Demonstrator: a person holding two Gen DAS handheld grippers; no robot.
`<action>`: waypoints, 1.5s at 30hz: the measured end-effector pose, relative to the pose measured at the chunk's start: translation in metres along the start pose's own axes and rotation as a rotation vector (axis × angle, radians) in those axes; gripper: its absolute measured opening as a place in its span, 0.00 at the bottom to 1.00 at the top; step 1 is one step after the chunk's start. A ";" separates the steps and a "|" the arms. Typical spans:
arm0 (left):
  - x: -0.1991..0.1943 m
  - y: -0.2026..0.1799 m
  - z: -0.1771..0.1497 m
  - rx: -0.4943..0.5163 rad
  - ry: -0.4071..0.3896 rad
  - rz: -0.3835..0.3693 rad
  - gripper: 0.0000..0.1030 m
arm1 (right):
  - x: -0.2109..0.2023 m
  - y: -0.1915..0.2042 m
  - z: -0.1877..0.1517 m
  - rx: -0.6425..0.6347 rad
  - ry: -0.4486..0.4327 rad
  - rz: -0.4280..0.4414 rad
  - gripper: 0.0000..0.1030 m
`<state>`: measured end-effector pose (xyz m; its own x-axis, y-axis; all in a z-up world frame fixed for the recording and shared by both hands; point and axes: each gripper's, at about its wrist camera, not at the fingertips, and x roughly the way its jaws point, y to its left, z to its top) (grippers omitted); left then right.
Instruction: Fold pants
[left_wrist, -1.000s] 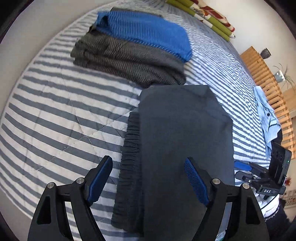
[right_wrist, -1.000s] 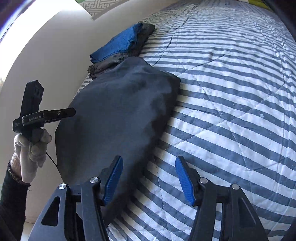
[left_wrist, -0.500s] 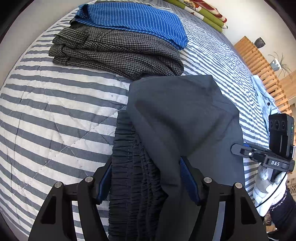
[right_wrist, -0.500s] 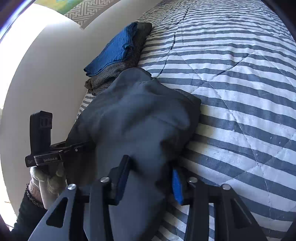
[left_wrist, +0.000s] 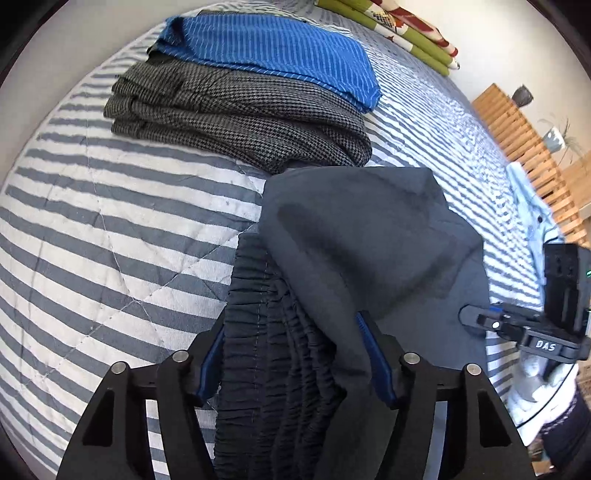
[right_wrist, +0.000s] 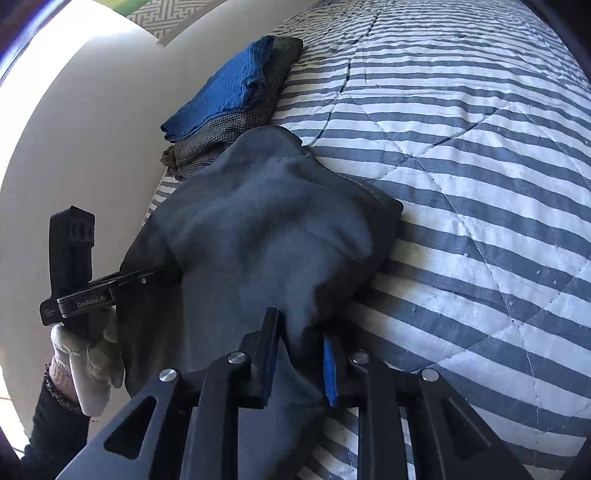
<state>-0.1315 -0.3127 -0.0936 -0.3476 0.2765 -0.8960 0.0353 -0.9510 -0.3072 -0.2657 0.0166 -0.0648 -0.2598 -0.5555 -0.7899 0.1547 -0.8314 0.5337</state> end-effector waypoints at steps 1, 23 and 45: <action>-0.002 0.000 -0.001 -0.004 -0.006 0.002 0.61 | -0.001 0.002 0.000 -0.010 -0.004 -0.003 0.12; -0.014 -0.009 -0.006 -0.029 -0.053 -0.030 0.45 | -0.001 0.000 0.008 -0.017 0.021 -0.019 0.14; -0.160 -0.017 0.044 -0.018 -0.373 -0.052 0.28 | -0.093 0.139 0.080 -0.461 -0.344 -0.132 0.06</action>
<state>-0.1177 -0.3472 0.0689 -0.6664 0.2522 -0.7016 0.0235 -0.9335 -0.3579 -0.2968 -0.0464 0.1072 -0.5877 -0.4733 -0.6562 0.4781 -0.8575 0.1903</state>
